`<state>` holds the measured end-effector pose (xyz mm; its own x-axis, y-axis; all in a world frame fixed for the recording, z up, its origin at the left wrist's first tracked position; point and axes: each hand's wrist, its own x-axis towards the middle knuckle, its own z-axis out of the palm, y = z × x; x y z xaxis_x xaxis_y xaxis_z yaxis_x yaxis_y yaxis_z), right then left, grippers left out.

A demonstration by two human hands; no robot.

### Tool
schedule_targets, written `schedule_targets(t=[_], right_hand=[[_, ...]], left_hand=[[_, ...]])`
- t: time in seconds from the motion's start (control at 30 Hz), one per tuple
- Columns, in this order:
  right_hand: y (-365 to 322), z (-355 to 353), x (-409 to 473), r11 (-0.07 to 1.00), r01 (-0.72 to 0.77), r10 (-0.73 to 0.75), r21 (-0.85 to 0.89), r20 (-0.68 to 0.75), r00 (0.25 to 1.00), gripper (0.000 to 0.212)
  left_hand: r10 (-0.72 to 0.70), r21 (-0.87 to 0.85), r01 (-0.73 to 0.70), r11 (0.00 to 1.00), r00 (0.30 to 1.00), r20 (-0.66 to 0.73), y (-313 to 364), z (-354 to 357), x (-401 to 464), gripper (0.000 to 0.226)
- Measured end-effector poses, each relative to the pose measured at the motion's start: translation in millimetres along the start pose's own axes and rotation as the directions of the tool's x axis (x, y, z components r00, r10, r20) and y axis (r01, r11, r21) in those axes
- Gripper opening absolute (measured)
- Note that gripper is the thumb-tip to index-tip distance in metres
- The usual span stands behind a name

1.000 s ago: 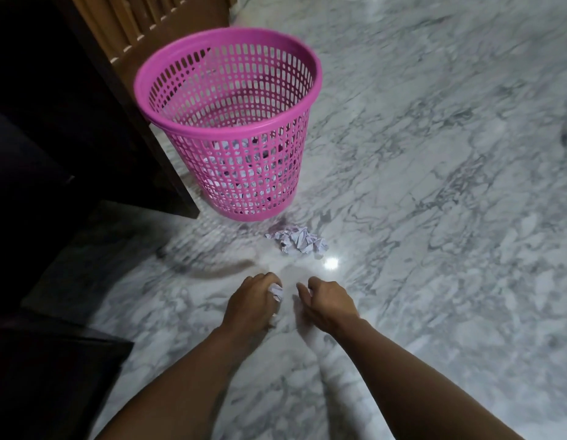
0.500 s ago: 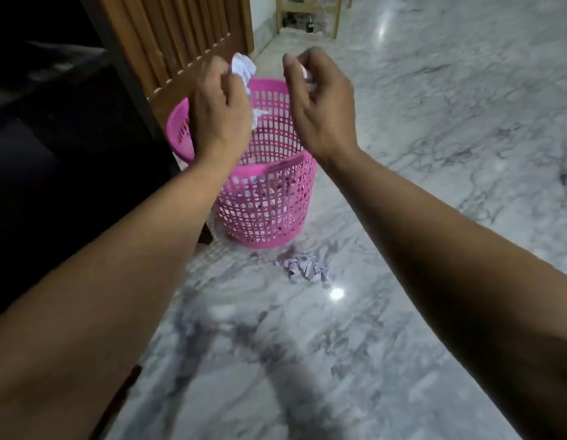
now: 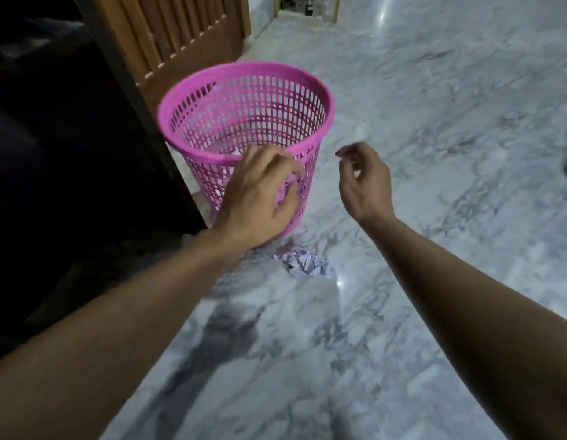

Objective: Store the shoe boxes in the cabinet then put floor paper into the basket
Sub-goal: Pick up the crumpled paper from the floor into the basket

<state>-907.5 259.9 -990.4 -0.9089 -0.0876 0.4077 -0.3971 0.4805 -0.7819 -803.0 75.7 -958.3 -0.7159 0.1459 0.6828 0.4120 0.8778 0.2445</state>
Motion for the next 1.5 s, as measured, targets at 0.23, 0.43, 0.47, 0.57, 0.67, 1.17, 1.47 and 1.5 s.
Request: schedule_targets(t=[0.23,0.43,0.47,0.57,0.67,1.17,1.47,1.5], right_hand=[[114,37,-116,0.894,0.005,0.269,-0.449,0.544,0.795,0.045],[127,84,-135,0.777,0.243,0.163,-0.581,0.559,0.813,0.059],[132,86,-139,0.754,0.29,0.116,-0.59,0.553,0.825,0.052],[144,83,-147,0.74,0.347,0.023,-0.575,0.538,0.842,0.038],[152,82,-143,0.763,0.374,-0.043,-0.528,0.536,0.843,0.034],[124,39,-155,0.875,-0.094,0.419,-0.475,0.645,0.639,0.022],[70,-10,-143,0.94,-0.285,0.338,-0.188,0.396,0.854,0.021],[57,-12,-129,0.955,-0.264,0.295,-0.135,0.333,0.896,0.022]], left_hand=[[-0.511,0.262,0.472,0.842,0.539,0.67,-21,123,-140,0.077],[-0.483,0.318,0.364,0.876,0.687,0.543,-15,160,-160,0.046],[-0.468,0.314,0.349,0.883,0.71,0.527,-15,161,-164,0.039],[-0.471,0.293,0.371,0.881,0.745,0.472,-18,165,-176,0.017],[-0.464,0.307,0.354,0.884,0.747,0.475,-21,168,-183,0.009],[-0.588,0.135,0.711,0.69,0.442,0.678,18,128,-187,0.033],[-0.426,0.126,0.434,0.892,0.712,0.558,44,67,-136,0.054],[-0.384,0.072,0.396,0.915,0.805,0.452,44,60,-121,0.043]])
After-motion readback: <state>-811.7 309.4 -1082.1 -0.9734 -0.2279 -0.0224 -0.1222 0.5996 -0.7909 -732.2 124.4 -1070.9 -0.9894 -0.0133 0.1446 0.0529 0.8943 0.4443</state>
